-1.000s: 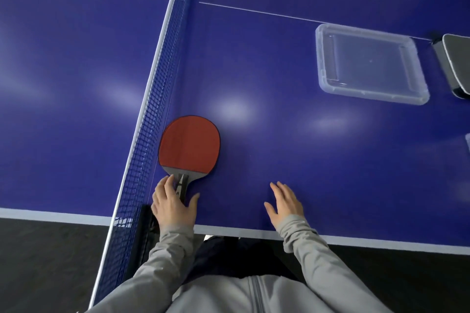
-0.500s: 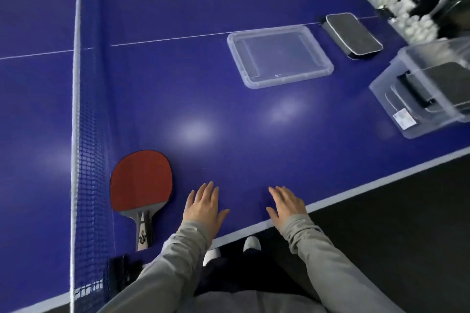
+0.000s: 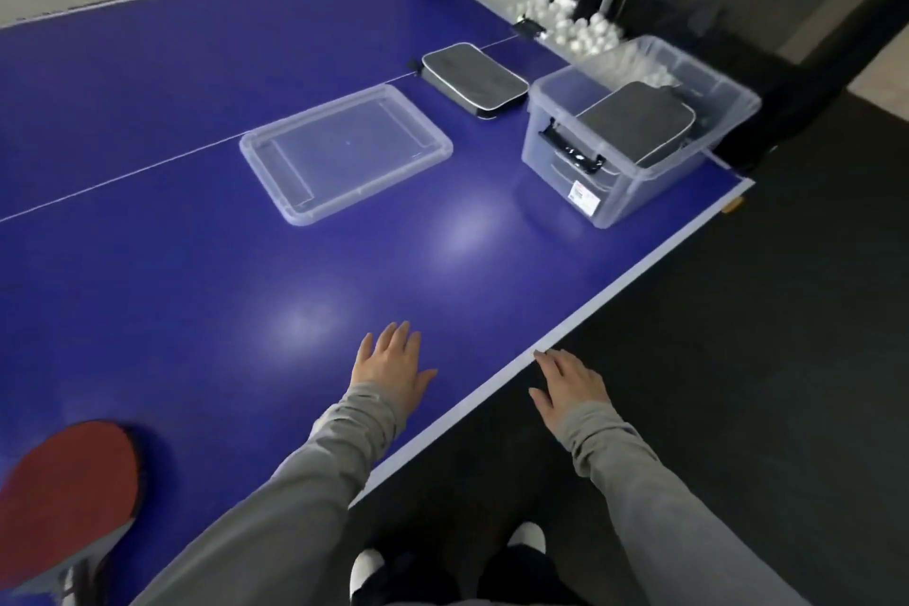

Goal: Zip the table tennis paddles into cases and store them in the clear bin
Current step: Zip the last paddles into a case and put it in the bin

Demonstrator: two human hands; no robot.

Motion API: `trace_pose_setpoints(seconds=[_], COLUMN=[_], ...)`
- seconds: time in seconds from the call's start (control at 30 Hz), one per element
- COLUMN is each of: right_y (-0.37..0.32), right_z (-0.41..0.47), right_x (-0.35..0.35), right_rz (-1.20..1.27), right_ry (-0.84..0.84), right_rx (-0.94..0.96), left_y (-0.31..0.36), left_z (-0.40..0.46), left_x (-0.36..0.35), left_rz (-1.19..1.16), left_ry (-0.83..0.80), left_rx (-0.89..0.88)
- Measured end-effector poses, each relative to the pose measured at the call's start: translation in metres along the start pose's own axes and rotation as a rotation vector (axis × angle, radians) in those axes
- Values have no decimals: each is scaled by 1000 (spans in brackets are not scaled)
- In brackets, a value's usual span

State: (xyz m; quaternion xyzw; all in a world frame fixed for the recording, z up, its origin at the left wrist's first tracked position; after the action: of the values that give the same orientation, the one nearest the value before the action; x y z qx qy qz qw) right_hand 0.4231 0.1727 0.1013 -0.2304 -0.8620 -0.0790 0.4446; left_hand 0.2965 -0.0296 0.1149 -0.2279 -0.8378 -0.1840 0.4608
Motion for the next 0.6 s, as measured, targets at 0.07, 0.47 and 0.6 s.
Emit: trace_pose_setpoints(seconds=[0.07,0.47,0.6], right_y=[40,222,256], right_z=[0,20,54], right_x=[12,66,98], right_rz=[15,113,134], right_ry=[8,80,127], right_rx=[-22,-91,-91], left_y=[40,209,235], left_z=[16,91,131], left_x=[11,81,117], left_rz=[-1,9,6], left_ry=[11,91,137], left_rx=[-13,-67,-65])
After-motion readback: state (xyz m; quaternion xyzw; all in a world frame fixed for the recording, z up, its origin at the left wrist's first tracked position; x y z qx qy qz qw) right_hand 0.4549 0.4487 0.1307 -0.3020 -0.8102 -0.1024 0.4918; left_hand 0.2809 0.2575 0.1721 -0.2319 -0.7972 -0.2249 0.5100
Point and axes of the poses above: each hand's wrist, its own z-axis towards the middle knuckle, its own x-axis out of the back of the hand, y = z × x, the point moved 2 cm from there along z, towards the middle knuckle, and after that the axes turned 11 degrees about -y, right-handed, at the moved point
